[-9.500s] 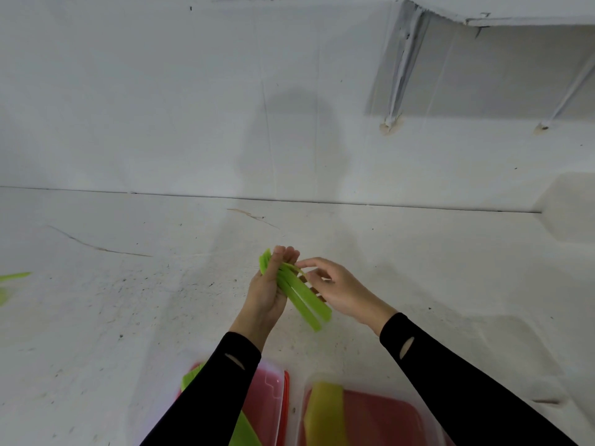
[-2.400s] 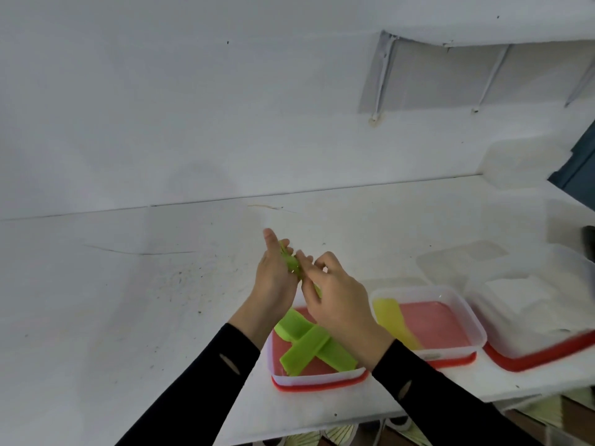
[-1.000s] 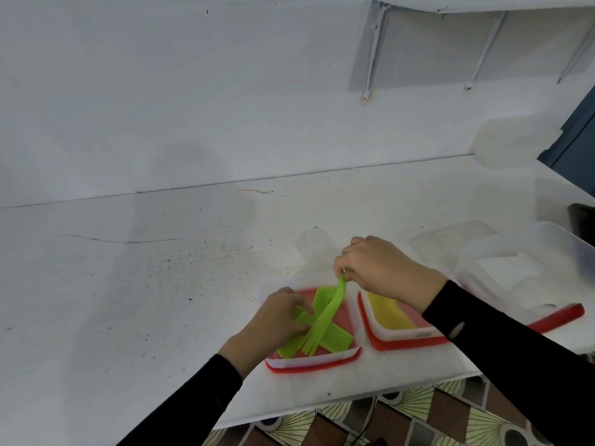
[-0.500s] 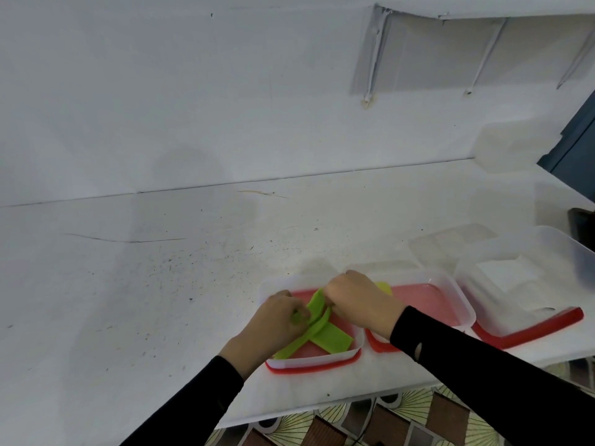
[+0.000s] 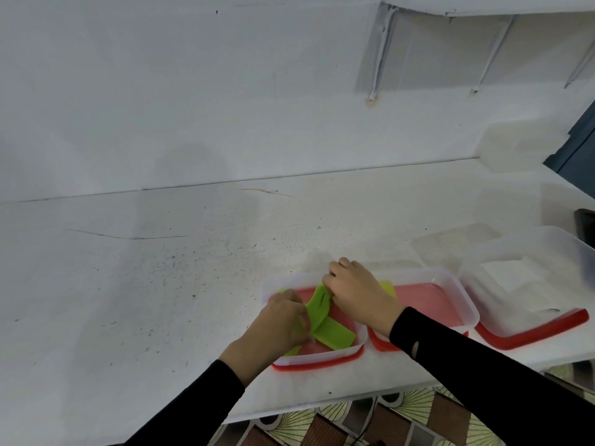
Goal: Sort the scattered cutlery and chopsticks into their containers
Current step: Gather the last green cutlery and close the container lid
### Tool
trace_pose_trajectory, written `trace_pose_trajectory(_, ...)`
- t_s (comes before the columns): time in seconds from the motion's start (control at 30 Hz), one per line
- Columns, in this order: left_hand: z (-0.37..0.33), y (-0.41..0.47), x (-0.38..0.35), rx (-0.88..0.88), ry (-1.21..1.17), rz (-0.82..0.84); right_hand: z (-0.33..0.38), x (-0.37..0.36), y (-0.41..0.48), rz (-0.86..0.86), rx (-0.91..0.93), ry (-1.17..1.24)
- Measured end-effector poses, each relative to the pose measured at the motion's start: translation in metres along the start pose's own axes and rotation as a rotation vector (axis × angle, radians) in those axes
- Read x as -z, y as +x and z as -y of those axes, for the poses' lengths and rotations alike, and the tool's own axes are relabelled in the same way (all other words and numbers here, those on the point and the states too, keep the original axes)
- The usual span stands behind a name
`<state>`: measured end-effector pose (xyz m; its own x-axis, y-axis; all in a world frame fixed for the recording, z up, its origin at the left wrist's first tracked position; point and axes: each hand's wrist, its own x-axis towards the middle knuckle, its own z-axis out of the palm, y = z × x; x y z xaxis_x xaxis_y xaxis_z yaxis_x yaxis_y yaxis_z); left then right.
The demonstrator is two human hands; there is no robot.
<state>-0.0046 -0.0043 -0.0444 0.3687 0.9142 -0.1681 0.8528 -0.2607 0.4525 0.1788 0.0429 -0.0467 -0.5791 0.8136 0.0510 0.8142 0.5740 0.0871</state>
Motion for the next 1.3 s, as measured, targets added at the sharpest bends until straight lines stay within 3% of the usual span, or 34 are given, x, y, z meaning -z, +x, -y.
trace_pose_trajectory(0.17, 0.008, 0.0, 0.005, -0.024, -0.115, -0.07, -0.01, 0.005, -0.004, -0.064, -0.058, 0.21)
trace_pose_trajectory(0.3, 0.032, 0.009, 0.022, 0.068, -0.292, -0.489, -0.018, 0.008, -0.004, 0.0, -0.198, 0.351)
trace_pose_trajectory(0.37, 0.054, 0.013, 0.029, 0.195, -0.312, -0.565, -0.019, 0.007, -0.005, 0.058, -0.242, 0.404)
trace_pose_trajectory(0.53, 0.083, 0.012, 0.018, 0.297, -0.243, -0.18, -0.019, 0.007, -0.004, 0.057, -0.333, 0.551)
trace_pose_trajectory(0.8, 0.076, 0.027, 0.023, 0.273, -0.222, -0.143, -0.016, 0.021, 0.002, 0.056, -0.32, 0.619)
trace_pose_trajectory(0.97, 0.096, 0.04, 0.056, 0.364, -0.155, -0.434, 0.0, 0.024, 0.018, 0.042, -0.323, 0.672)
trace_pose_trajectory(1.13, 0.108, 0.033, 0.083, 0.252, -0.102, -0.856, 0.008, 0.018, 0.042, 0.016, -0.373, 0.732)
trace_pose_trajectory(1.3, 0.109, 0.013, 0.069, 0.017, -0.12, -0.916, 0.007, 0.0, 0.058, 0.051, -0.45, 0.703)
